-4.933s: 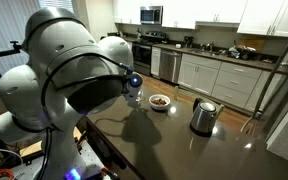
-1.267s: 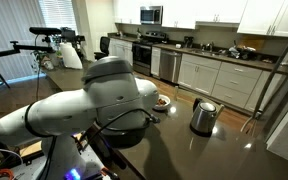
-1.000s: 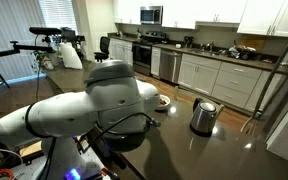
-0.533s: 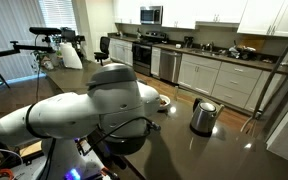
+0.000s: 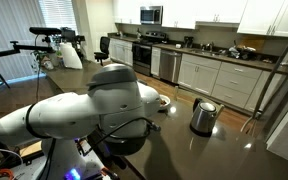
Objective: Pour the contents from the white cup into the white bowl
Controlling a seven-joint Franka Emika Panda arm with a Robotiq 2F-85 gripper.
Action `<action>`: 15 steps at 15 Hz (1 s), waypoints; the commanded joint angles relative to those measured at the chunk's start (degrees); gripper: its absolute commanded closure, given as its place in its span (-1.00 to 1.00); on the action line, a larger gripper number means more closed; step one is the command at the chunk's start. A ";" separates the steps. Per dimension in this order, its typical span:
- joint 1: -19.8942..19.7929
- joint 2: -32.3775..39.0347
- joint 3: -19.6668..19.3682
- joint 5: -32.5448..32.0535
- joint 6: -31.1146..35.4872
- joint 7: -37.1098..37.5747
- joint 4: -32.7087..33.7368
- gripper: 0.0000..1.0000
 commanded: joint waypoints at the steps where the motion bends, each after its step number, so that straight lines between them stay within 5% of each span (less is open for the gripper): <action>1: 0.62 0.95 0.35 1.76 0.09 -1.20 0.02 0.31; 7: 0.81 3.94 1.70 2.29 2.77 0.30 -1.12 -0.30; 11: 1.05 6.70 3.24 2.67 5.54 1.44 -2.08 -0.19; 15: 0.79 9.96 5.59 3.69 8.27 2.40 -3.47 -0.42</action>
